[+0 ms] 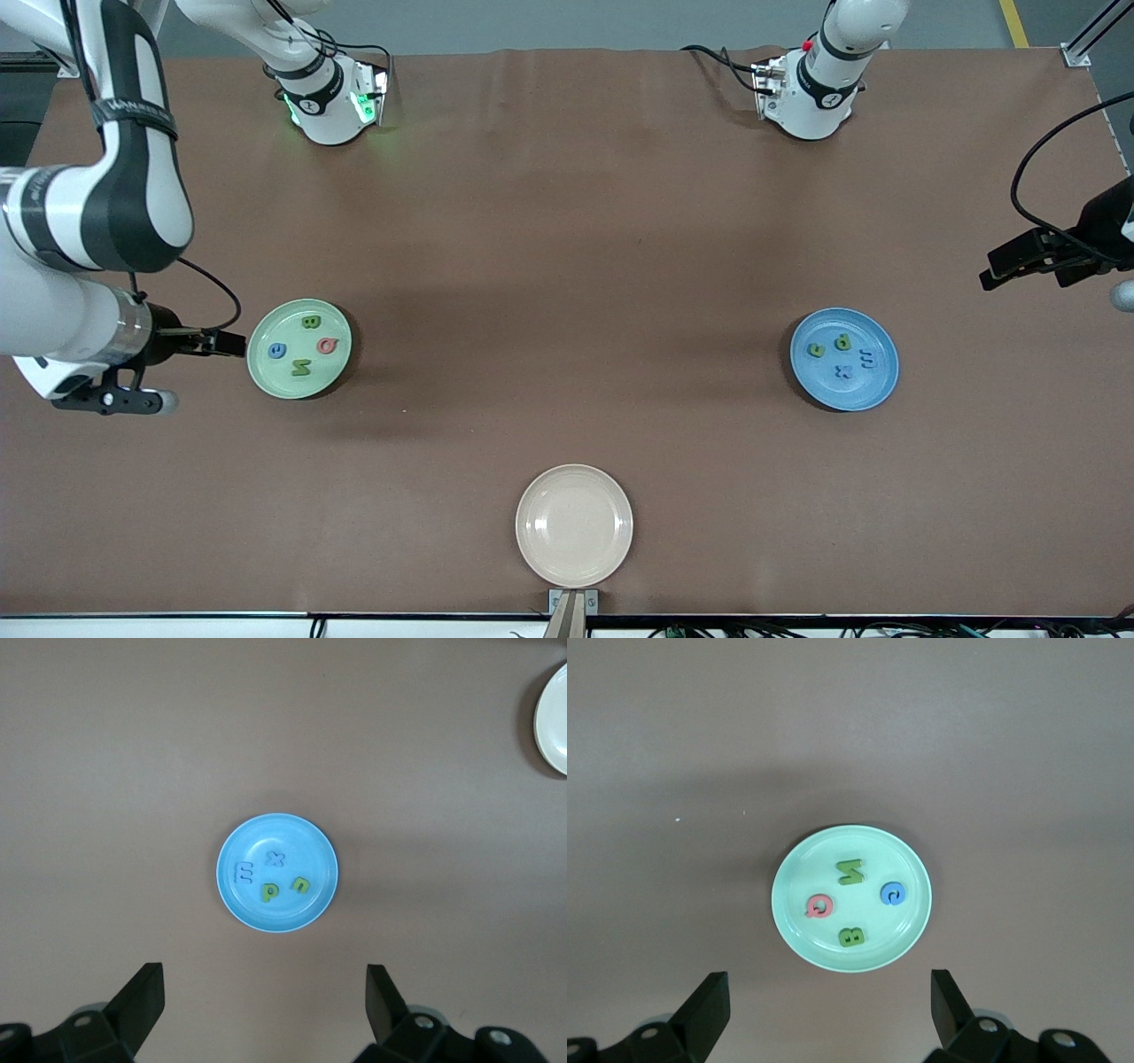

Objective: Sort upper and lower case letters into plates
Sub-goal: 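Open both grippers over the plates and raise both arms away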

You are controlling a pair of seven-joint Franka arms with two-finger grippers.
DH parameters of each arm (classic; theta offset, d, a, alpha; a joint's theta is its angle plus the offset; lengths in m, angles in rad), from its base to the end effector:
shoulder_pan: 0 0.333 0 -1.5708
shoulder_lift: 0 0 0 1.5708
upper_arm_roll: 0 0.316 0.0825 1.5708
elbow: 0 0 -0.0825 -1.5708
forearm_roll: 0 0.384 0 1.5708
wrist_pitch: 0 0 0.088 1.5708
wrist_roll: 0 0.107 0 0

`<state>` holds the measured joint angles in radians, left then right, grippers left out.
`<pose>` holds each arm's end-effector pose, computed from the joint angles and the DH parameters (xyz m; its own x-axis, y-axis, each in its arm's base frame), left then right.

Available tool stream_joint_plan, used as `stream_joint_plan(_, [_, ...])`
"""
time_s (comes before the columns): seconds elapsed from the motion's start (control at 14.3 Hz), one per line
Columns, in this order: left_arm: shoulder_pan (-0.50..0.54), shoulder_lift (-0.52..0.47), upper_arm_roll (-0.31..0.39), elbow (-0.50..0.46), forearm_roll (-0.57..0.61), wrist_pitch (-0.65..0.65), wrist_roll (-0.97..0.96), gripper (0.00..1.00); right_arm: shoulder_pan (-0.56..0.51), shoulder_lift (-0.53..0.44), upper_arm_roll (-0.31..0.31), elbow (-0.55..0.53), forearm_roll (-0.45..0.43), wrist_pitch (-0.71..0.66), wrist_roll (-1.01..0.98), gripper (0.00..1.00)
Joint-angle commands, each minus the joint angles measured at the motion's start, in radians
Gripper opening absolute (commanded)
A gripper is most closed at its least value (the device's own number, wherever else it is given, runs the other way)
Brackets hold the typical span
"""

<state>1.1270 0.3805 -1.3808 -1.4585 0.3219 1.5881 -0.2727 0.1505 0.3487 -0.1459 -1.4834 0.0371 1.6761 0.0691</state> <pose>0.5978 0.0019 0.6084 0.9982 0.0473 0.0358 0.0449 -0.9970 0.0636 0.6475 0.0188 0.4649 0.9863 -0.0674 -0.1504 -0.0645 -0.9976 0.0243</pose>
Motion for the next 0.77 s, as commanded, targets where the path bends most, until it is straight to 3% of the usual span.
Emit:
stream_joint_plan(0.0, [-0.085,0.011,0.08,0.063,-0.012,-0.037,0.038,1.0,-0.104,-0.105,0.104,-0.101,-0.066,0.004,0.001,1.0])
stream_joint_plan(0.21, [-0.201,0.006,0.17,0.105,-0.014,-0.075,0.04,1.0,-0.158,-0.148,0.144,-0.11,-0.074,-0.036,-0.002,1.0])
stream_joint_plan(0.42, [-0.392,-0.011,0.354,0.168,-0.018,-0.115,0.046,1.0,-0.175,-0.175,0.155,-0.109,-0.078,-0.068,-0.015,1.0])
stream_joint_plan(0.7, [-0.564,-0.066,0.572,0.17,-0.091,-0.116,0.049,1.0,-0.178,-0.183,0.151,-0.092,-0.074,-0.101,-0.037,1.0])
